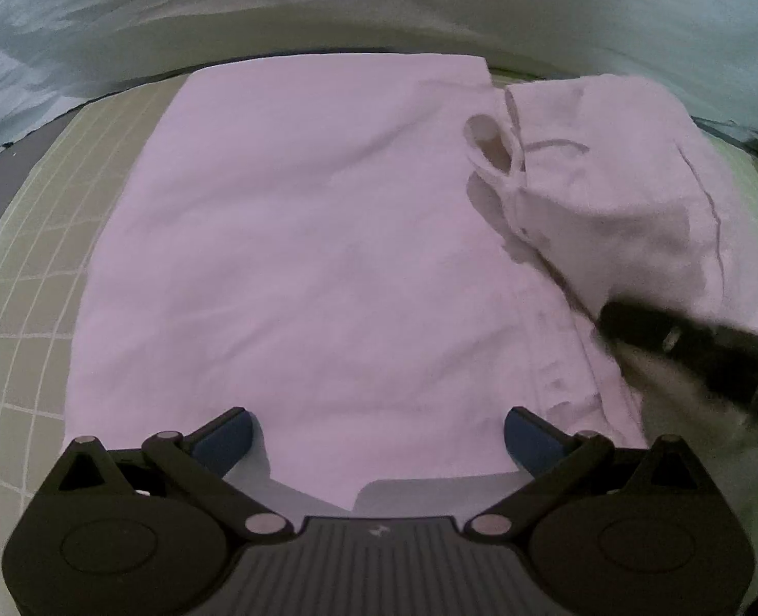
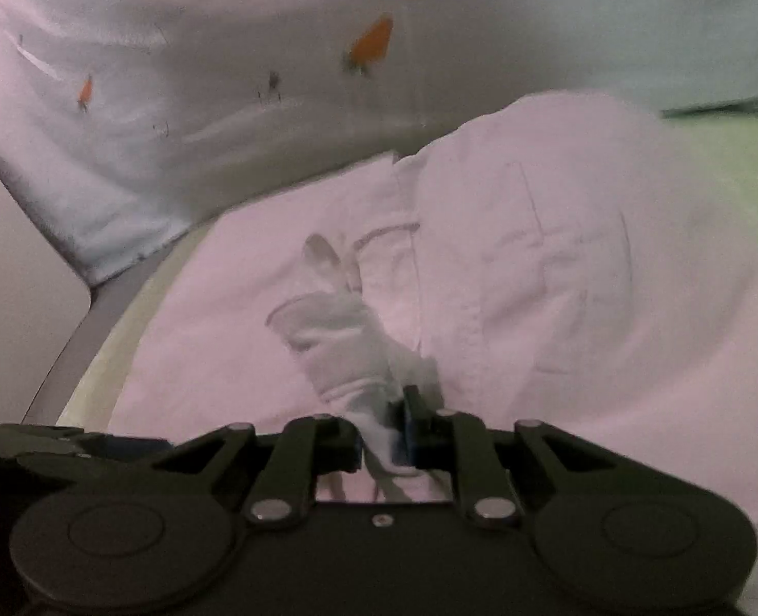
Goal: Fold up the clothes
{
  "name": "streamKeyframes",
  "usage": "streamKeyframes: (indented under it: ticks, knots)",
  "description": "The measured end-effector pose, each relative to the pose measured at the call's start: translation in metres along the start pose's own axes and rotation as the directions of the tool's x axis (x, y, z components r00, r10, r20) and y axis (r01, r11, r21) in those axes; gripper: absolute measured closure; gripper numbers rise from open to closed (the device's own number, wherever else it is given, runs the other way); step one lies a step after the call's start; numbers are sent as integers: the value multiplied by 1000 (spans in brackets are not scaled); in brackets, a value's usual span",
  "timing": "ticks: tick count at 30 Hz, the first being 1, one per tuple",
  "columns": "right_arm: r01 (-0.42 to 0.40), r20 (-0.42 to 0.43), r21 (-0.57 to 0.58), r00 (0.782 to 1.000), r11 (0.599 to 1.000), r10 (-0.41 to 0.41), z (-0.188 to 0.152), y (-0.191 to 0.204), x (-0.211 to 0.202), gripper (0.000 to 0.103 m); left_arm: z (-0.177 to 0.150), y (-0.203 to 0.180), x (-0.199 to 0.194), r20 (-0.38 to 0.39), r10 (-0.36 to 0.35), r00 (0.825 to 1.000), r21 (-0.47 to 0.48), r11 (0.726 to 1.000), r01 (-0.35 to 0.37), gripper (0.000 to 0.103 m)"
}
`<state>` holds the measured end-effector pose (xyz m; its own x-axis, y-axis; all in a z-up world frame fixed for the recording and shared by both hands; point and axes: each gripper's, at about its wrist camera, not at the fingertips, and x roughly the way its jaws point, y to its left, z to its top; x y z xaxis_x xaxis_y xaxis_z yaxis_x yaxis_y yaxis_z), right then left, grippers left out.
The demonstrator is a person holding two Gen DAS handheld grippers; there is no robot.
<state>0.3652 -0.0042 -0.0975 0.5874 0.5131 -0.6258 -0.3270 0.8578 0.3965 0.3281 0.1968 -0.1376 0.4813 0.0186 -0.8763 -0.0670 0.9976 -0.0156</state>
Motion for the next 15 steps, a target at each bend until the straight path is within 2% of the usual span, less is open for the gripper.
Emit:
streamKeyframes:
  ticks: [2, 4, 8, 10, 13, 15]
  knots:
    - [-11, -23, 59, 1000, 998, 12, 6, -5, -2, 81, 0, -1, 0, 5, 2, 1000, 3, 1000, -2, 0]
    - [-22, -46, 120, 999, 992, 27, 9, -8, -4, 53, 0, -2, 0, 4, 7, 1000, 1, 1000, -7, 0]
    - [-5, -89, -9, 996, 1000, 5, 1, 6, -10, 54, 1, -2, -1, 7, 7, 1000, 1, 1000, -7, 0]
    - [-23, -79, 24, 997, 999, 25, 3, 3, -24, 53, 0, -1, -1, 9, 4, 1000, 0, 1000, -4, 0]
    - [-2, 38, 97, 999, 995, -1, 8, -13, -54, 51, 1, 1, -2, -1, -7, 1000, 0, 1000, 7, 0]
    - [62, 112, 153, 990, 986, -80, 13, -32, -75, 51, 2, 3, -4, -14, -13, 1000, -3, 1000, 13, 0]
